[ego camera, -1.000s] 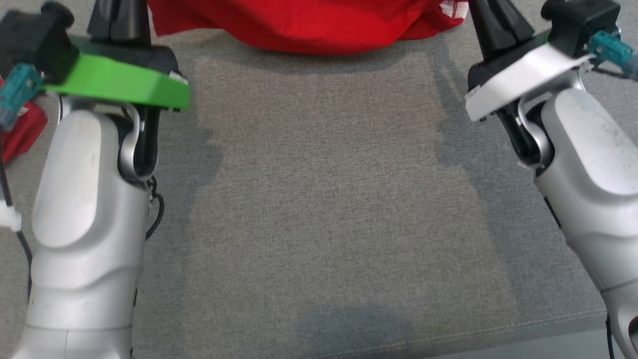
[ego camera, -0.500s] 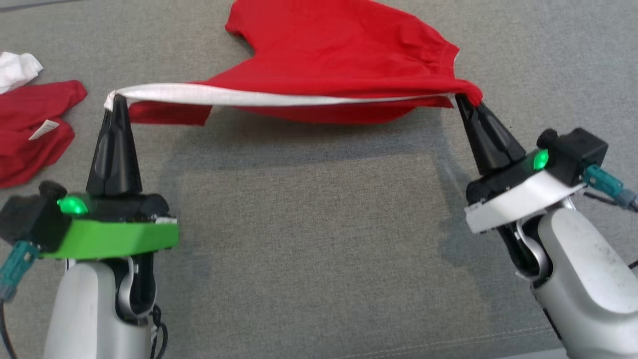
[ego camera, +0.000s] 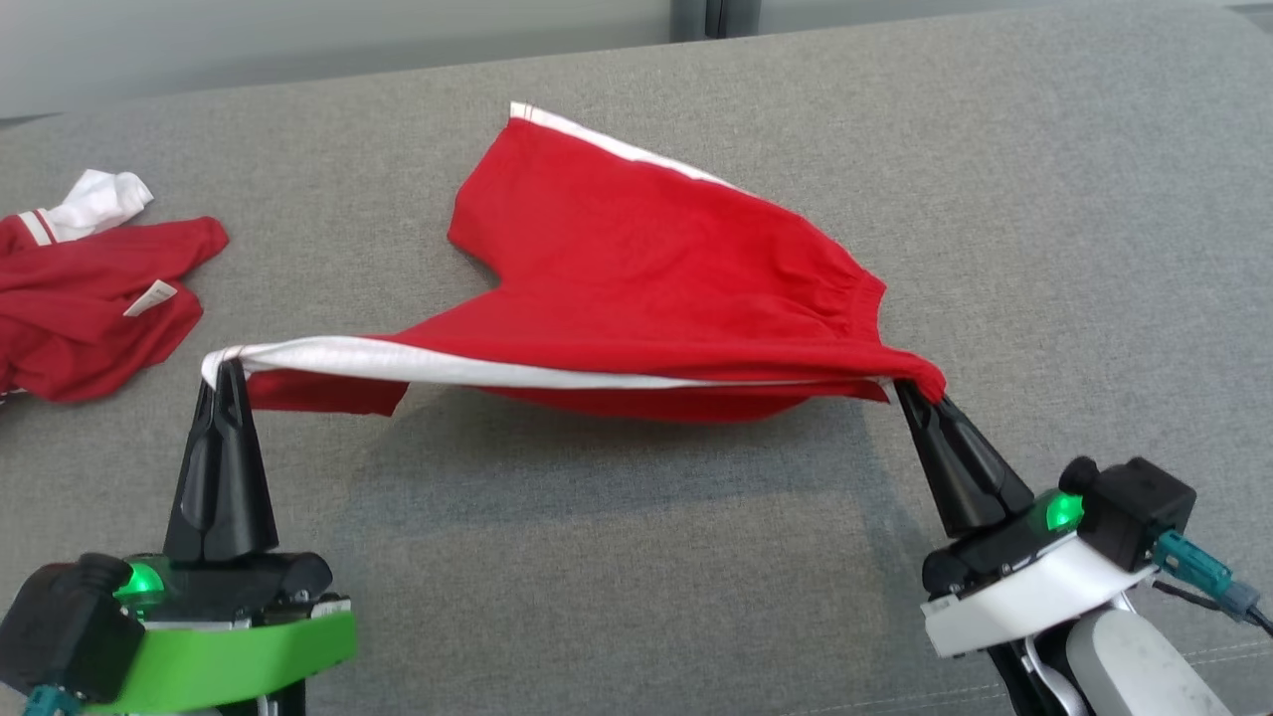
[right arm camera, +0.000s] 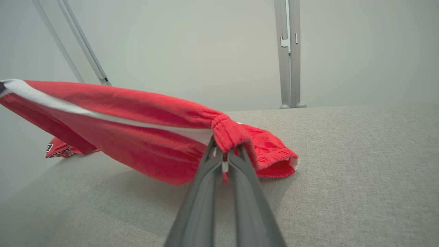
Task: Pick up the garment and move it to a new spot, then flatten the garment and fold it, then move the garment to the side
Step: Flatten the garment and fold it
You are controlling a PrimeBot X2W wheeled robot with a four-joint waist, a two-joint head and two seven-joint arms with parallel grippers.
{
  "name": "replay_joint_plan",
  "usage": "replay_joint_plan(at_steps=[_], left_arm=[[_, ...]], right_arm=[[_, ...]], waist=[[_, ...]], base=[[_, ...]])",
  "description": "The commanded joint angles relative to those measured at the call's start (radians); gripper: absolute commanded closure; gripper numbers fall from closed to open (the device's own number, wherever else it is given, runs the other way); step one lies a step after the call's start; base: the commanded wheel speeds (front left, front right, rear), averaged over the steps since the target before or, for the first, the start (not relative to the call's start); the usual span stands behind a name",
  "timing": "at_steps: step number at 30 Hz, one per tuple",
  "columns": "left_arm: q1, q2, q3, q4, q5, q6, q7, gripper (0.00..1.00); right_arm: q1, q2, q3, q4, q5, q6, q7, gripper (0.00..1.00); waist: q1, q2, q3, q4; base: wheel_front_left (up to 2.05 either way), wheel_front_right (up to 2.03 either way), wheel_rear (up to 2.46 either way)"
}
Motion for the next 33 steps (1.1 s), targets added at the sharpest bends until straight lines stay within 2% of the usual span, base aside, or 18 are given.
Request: replay_joint_plan(at_steps=[1,9,18,24,33], left_arm=[[0.036,0.001,-0.004,-0.017,-0.002,0.012,-0.001,1.0],[0.124,0.0,-0.024,-0.071,-0.014,0.054,-0.001,1.0],[0.074,0.0,-0.035,0.006,-0.006,0.038,-0.001,1.0],[-0.044,0.013,-0.046,0.121,0.016,0.015,-0.001,1.0],[-0.323,0.063,-0.081,0.415,0.061,0.0,0.0,1.0]], right_arm=[[0.035,0.001,-0.007,-0.015,-0.003,-0.002,-0.003,1.0],[0.145,-0.008,0.008,-0.065,0.002,-0.002,-0.003,1.0],[0.1,0.004,0.044,-0.02,0.02,-0.002,-0.003,1.0],[0.044,0.036,0.037,0.044,0.021,-0.001,-0.003,1.0],[-0.073,0.13,0.009,0.193,0.011,-0.001,-0.003,1.0]], waist=[[0.0,-0.0001,-0.034,0.002],[0.0,-0.0001,-0.068,-0.013],[0.0,-0.0001,-0.06,-0.036],[0.0,-0.0001,-0.045,-0.049],[0.0,-0.0001,0.013,-0.11]], base=[[0.0,0.0,0.0],[0.0,0.0,0.0],[0.0,0.0,0.0],[0.0,0.0,0.0],[0.0,0.0,0.0]])
